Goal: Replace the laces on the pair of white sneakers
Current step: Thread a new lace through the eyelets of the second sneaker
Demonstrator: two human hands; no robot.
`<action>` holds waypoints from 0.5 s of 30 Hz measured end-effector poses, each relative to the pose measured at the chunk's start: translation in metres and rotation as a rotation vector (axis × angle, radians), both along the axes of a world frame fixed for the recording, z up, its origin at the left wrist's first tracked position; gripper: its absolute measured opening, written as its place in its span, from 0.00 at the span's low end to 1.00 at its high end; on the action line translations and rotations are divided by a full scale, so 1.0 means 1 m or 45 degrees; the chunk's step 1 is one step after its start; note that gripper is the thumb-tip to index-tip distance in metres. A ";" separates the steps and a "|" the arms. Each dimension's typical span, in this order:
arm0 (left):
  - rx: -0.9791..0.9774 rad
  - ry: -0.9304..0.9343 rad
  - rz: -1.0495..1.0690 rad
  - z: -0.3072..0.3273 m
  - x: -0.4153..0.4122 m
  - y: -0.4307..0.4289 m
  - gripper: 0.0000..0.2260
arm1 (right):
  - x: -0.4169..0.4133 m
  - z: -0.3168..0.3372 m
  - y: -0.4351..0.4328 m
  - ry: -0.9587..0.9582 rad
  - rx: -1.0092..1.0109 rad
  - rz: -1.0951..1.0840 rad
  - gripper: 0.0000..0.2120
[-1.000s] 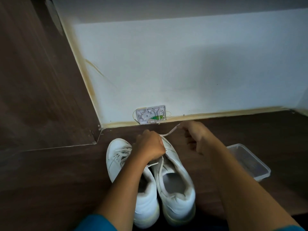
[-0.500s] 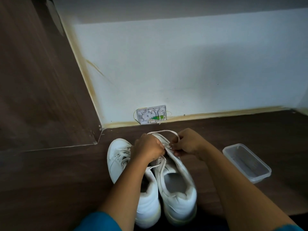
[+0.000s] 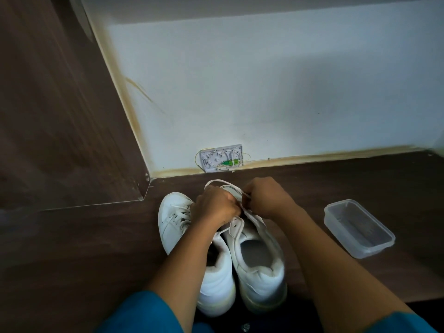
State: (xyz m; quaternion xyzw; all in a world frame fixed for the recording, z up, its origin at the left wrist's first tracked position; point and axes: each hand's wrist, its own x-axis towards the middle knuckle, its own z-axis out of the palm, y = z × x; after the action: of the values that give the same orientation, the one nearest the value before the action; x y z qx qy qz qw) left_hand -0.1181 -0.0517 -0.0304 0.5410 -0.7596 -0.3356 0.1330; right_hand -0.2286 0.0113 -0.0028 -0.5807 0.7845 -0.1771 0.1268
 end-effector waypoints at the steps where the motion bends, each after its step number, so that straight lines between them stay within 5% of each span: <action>1: -0.003 0.008 -0.011 0.000 0.000 0.001 0.09 | 0.001 0.000 0.000 0.026 -0.001 0.008 0.06; 9: -0.062 -0.011 -0.057 0.007 0.003 0.006 0.13 | -0.005 0.011 0.010 -0.148 0.031 0.070 0.12; 15: -0.113 -0.020 -0.161 0.009 -0.001 0.006 0.12 | -0.006 0.015 0.023 -1.006 0.079 -0.053 0.22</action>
State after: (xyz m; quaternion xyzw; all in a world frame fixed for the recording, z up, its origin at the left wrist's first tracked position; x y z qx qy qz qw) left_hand -0.1187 -0.0457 -0.0211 0.4882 -0.8074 -0.3050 0.1293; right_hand -0.2341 0.0339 0.0122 -0.4476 0.6920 -0.3656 0.4327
